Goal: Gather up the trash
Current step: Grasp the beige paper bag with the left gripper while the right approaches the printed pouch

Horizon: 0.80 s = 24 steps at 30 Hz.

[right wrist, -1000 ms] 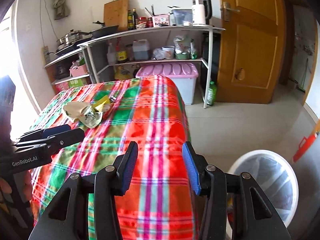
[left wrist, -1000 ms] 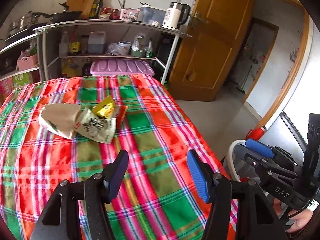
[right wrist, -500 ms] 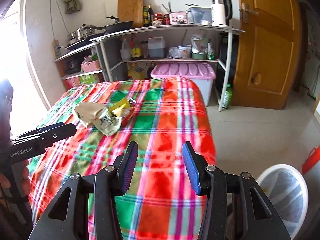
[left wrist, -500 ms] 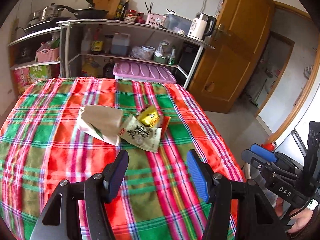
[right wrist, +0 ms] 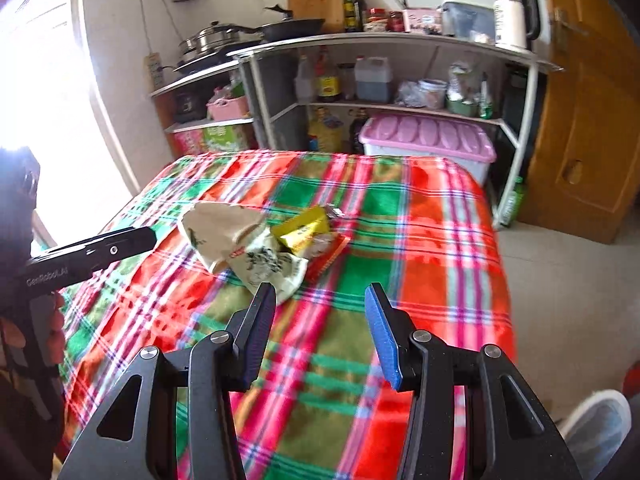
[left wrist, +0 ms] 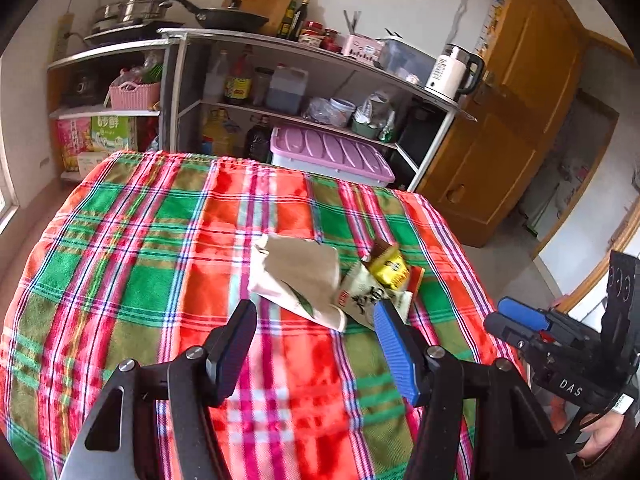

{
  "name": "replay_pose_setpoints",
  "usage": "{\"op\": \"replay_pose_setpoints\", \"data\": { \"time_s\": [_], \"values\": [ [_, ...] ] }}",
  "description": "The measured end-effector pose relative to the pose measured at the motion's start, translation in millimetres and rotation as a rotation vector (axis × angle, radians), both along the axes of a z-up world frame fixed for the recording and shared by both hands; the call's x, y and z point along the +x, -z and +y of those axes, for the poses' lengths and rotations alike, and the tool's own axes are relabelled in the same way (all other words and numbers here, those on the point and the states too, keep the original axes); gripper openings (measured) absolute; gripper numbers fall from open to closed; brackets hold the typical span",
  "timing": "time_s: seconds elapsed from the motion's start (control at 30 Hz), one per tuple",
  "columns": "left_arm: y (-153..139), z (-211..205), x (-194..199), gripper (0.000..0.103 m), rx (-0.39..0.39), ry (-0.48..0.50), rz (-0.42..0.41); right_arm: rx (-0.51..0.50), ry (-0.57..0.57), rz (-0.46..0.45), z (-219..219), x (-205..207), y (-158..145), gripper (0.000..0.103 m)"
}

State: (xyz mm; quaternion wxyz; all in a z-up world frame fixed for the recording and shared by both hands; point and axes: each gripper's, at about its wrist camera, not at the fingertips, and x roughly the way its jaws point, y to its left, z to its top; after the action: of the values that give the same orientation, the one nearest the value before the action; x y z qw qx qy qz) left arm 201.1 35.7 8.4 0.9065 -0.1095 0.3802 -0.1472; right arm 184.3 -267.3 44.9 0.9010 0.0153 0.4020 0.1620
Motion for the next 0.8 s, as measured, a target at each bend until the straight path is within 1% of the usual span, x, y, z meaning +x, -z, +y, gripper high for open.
{"op": "replay_pose_setpoints", "data": {
  "time_s": [0.1, 0.33, 0.53, 0.7, 0.8],
  "values": [
    [2.4, 11.2, 10.2, 0.063, 0.026, -0.02, 0.004, 0.0, -0.051, 0.005, 14.1, 10.8, 5.6, 0.048],
    [10.7, 23.9, 35.7, 0.063, 0.022, -0.017, 0.038, -0.009, -0.136, 0.03, 39.2, 33.5, 19.3, 0.048],
    [20.9, 24.5, 56.4, 0.063, 0.005, -0.022, 0.07, -0.025, -0.172, 0.052, 51.8, 48.7, 31.9, 0.048],
    [30.7, 21.6, 67.6, 0.063, 0.012, -0.012, 0.089, -0.047, -0.214, 0.065, 60.6, 58.6, 42.1, 0.048],
    [35.7, 20.2, 71.7, 0.063, 0.016, -0.008, 0.097, -0.053, -0.218, 0.071, 63.0, 65.3, 46.9, 0.048]
  ]
}}
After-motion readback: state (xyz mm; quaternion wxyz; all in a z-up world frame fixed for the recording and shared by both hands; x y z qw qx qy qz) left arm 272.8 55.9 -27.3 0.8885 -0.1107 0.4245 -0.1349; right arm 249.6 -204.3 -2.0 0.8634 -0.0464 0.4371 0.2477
